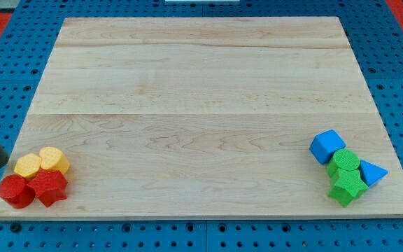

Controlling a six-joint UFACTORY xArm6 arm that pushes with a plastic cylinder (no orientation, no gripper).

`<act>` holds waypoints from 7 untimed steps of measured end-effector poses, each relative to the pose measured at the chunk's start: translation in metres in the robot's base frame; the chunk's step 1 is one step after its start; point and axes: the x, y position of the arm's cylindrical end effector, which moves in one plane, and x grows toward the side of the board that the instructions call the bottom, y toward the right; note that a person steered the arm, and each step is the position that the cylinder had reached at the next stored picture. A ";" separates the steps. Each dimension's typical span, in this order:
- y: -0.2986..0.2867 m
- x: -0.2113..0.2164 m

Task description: Slide the group of blocks a bit up

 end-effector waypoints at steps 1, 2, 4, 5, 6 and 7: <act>0.000 0.004; -0.001 0.008; -0.001 0.021; -0.001 0.025; 0.000 0.037; 0.000 0.057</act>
